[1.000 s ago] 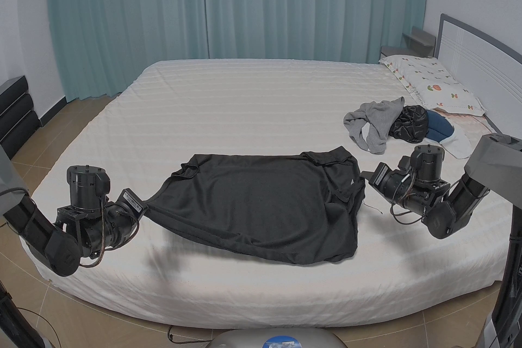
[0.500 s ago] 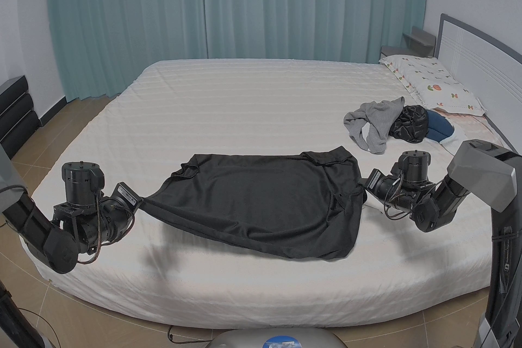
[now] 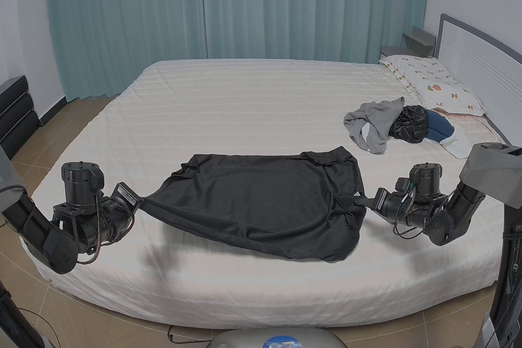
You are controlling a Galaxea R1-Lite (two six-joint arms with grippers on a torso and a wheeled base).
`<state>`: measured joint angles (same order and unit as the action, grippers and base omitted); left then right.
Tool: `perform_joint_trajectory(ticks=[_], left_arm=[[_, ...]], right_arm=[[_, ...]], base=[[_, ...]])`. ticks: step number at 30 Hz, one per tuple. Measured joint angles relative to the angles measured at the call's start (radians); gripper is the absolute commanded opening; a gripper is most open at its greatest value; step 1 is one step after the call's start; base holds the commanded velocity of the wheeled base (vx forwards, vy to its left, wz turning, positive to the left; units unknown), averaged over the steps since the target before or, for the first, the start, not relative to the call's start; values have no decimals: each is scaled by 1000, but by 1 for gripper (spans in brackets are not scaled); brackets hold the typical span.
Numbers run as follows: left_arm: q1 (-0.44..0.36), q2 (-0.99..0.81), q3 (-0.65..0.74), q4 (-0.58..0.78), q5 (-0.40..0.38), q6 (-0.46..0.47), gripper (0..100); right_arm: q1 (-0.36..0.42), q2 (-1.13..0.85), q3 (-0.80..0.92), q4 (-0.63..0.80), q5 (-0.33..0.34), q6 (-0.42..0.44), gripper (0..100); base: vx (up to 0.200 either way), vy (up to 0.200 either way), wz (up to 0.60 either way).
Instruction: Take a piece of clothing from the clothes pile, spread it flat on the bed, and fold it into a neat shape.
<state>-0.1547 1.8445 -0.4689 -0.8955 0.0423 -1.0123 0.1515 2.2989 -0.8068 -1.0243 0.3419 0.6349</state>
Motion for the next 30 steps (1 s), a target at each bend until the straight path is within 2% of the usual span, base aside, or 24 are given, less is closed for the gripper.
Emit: perform_joint_trajectory(ticks=[10,16,23,24,30], left_arm=[[4,-3,0,0,0,0,0],[5,-4,0,0,0,0,0],[5,-8,1,0,0,0,0],[5,-8,1,0,0,0,0],[5,-8,1,0,-1,0,0]], right_arm=[[-16,-18,-8,-91,-14,4,0],[-80,-33,-49,-15,-29,7,0],[-158,-18,-64,31,-15,9,0],[-160,-16,-63,33,-14,9,100],[-159,-11,-61,34,1,9,100]], base=[[0,0,0],[0,0,0],[0,0,0],[0,0,0],[0,0,0]])
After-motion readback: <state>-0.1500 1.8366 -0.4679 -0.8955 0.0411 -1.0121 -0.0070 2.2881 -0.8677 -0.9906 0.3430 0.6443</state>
